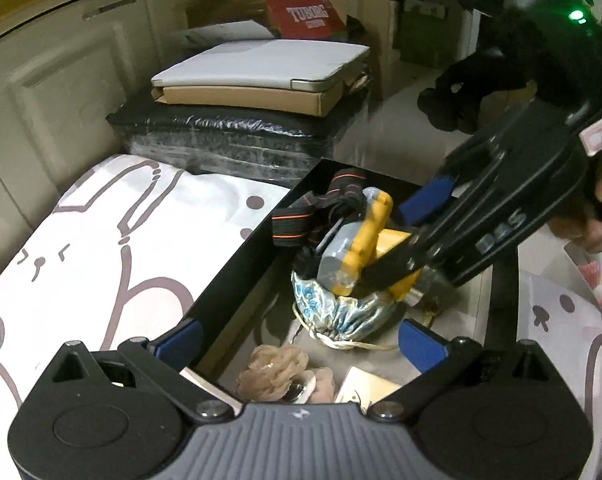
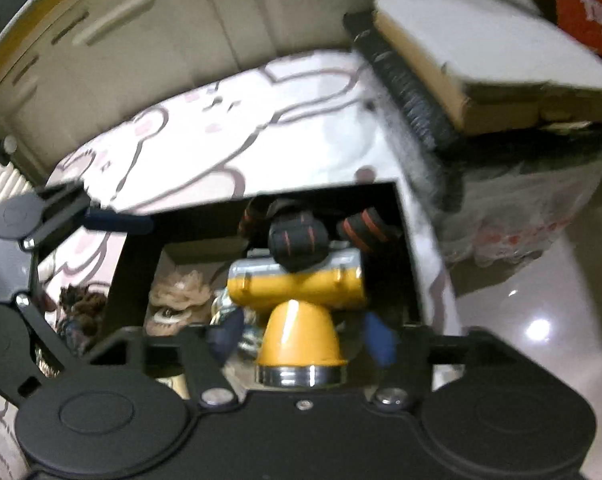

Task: Organize objects
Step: 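Lower the pouch and headlamp into the black box and open both grippers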

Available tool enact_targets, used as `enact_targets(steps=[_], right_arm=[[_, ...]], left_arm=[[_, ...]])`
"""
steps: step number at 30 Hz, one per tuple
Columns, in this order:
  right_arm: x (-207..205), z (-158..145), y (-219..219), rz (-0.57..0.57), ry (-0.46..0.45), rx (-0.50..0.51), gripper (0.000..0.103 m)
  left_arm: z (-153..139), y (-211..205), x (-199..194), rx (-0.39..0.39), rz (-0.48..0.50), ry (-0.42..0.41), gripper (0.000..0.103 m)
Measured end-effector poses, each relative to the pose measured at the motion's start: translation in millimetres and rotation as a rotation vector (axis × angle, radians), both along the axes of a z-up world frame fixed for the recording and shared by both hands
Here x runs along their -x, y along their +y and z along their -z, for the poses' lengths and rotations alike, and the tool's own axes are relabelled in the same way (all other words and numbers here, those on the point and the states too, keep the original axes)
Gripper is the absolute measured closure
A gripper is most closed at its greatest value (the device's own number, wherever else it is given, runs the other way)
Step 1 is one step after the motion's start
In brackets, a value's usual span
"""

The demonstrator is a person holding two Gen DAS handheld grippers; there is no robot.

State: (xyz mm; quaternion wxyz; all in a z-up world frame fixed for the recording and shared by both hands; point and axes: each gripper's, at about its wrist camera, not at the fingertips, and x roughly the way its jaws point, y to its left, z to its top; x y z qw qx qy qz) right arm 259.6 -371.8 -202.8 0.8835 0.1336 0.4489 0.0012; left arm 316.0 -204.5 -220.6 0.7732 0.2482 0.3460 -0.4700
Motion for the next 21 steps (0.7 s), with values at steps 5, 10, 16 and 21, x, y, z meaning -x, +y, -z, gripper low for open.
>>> enact_targets(steps=[5,10,16,21], right_arm=[[11,-21,-9,0.039,-0.054,-0.027,0.025],[24,-35,-13,0.079,-0.093,-0.029,0.023],[44,-50,-5,0.086,-0.131,0.008,0.019],[64,-58,-1,0.101,-0.147,0.008,0.018]], left_arm=[[-6,3,2,0.014,-0.041,-0.006,0.0],[-22,10,5,0.048,-0.12,0.009,0.0],[-48,22,16,0.098,-0.236,0.039,0.0],[-60,33,31,0.107,-0.325,0.058,0.0]])
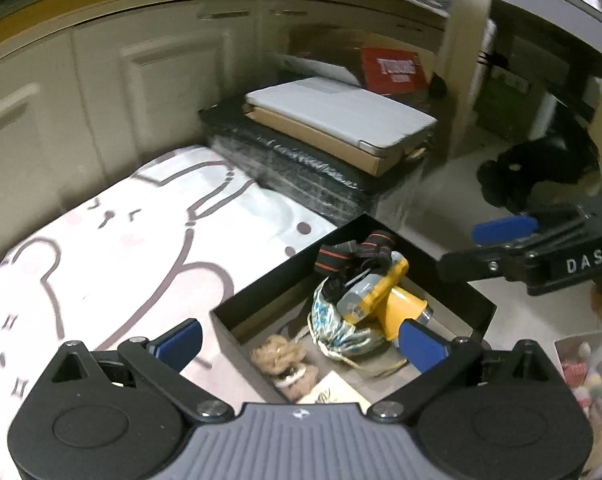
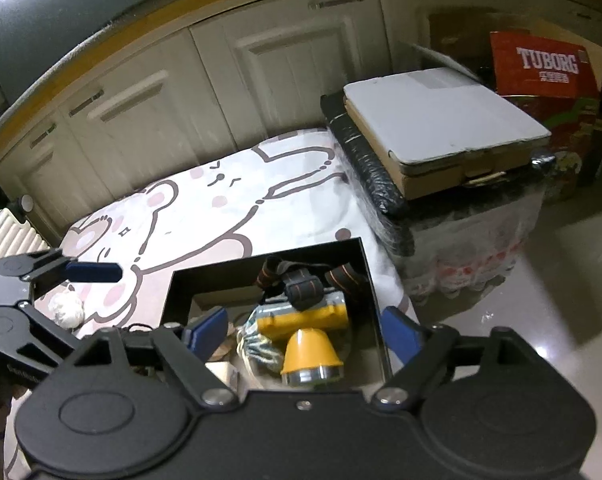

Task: Organize objects
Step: 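Lower the pouch and headlamp into the black box and open both grippers, then withdraw both open tools from the box back toward the bed items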

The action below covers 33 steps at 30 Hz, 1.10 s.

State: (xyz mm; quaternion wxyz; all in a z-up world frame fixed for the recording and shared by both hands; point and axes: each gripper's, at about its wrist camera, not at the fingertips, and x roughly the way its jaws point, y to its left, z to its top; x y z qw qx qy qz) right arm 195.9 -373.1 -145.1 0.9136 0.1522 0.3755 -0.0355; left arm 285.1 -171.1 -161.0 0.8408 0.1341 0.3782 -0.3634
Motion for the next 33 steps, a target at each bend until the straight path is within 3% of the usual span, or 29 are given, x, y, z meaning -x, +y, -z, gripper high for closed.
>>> enact_targets(steps=[5,17,33], right_arm=[[20,-4,2,0.018,-0.011,0.005,0.016],[47,-4,14,0.017,-0.018,0.073,0.0],[57,8,19,0.052,-0.01,0.076,0.0]], left_arm=[[-6,12,16,0.004,-0.066,0.001,0.0],[-11,32,40,-0.005,-0.177,-0.017,0.0],[-3,41,49,0.042,-0.235,-0.004,0.0]])
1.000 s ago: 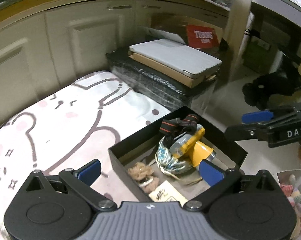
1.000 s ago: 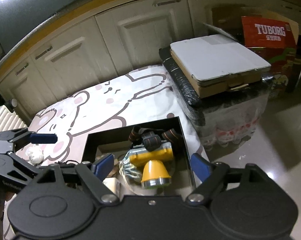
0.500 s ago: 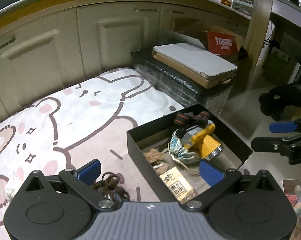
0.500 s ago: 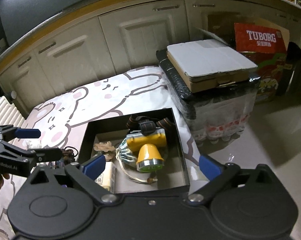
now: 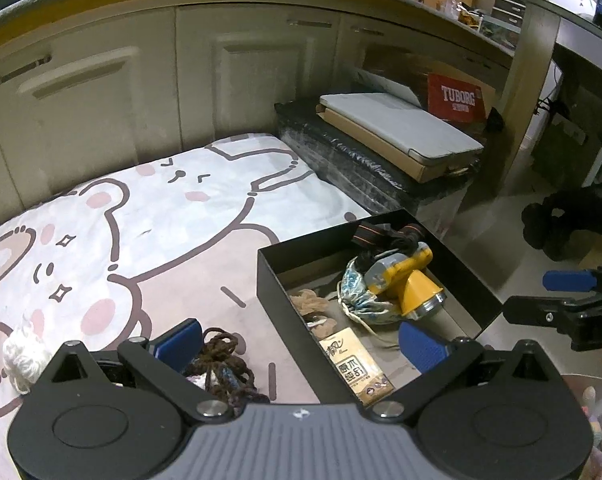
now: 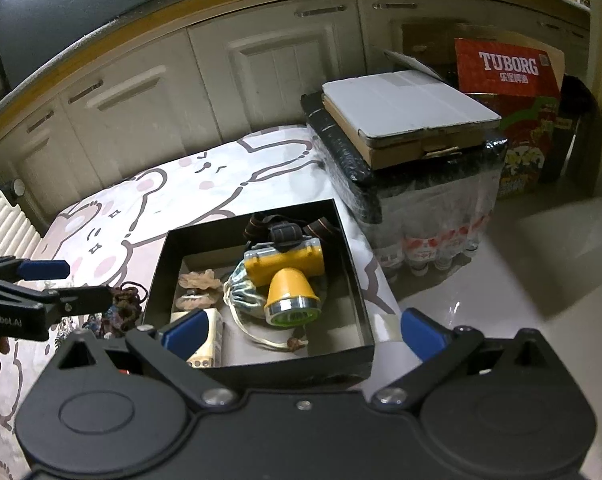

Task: Organize objects
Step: 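Withdraw both open tools from the box back toward the bed items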

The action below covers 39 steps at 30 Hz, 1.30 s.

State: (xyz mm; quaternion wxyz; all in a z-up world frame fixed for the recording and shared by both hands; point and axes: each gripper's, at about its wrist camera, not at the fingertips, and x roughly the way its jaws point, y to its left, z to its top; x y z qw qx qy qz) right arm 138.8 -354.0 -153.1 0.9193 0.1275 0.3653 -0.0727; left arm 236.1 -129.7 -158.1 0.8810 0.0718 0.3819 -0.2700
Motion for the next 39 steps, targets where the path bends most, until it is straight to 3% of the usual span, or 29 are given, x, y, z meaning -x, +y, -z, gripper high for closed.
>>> enact_targets(steps=[15,30,39], right_arm=[[-17,-9,27,-0.062,-0.056,0.007,0.0],[-50,-9,111,-0.312,-0.077,0.039,0.0],[-72,-4,156,-0.458,-0.075,0.001,0.0]], left_arm=[[-10,59,-29,-0.015,-0.107,-0.073,0.0],[-6,161,-54,-0.012,-0.313,-0.111,0.0],[10,190,-71,-0.099,-0.409,-0.111,0.0]])
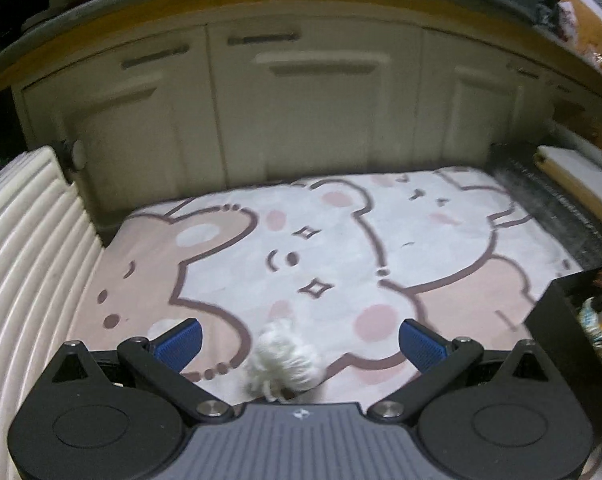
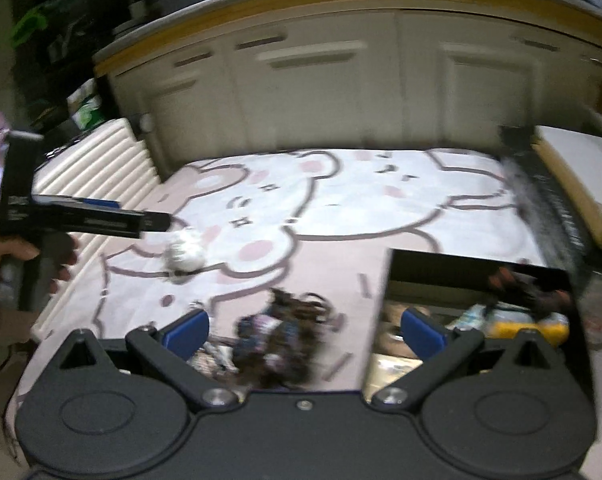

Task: Organize objects
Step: 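Withdraw both open tools from the box back toward the bed items, then grasp the white yarn ball with the left gripper while the right gripper grasps the braided rope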

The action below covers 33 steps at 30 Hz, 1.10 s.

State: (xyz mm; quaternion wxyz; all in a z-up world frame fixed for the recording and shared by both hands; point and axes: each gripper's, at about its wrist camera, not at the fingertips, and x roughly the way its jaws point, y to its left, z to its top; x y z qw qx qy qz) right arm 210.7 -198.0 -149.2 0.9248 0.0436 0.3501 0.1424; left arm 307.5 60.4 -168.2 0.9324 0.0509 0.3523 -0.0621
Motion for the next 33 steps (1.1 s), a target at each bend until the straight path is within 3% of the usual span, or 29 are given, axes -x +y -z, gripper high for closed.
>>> enact_targets(steps=[9,13,21,27,33], right_arm=[[-20,14,43,-0.174,0.023,-0.028,0.016],[-30,26,56,-0.221,0.078,-0.061,0.032],[-45,49,78,-0.301,0.112,-0.055,0.036],[-51,63,92,-0.361,0.135,-0.029,0.043],[-55,72,101,-0.379,0.133,0.032,0.049]], left_arm=[[22,25,-12,-0.007,-0.049,0.039,0.0],[32,37,-17,0.057,-0.057,0.065,0.0],[52,41,-22,0.109,-0.002,0.101,0.011],[57,35,-28,0.087,0.048,0.043,0.013],[67,35,-42,0.09,0.051,0.056,0.021]])
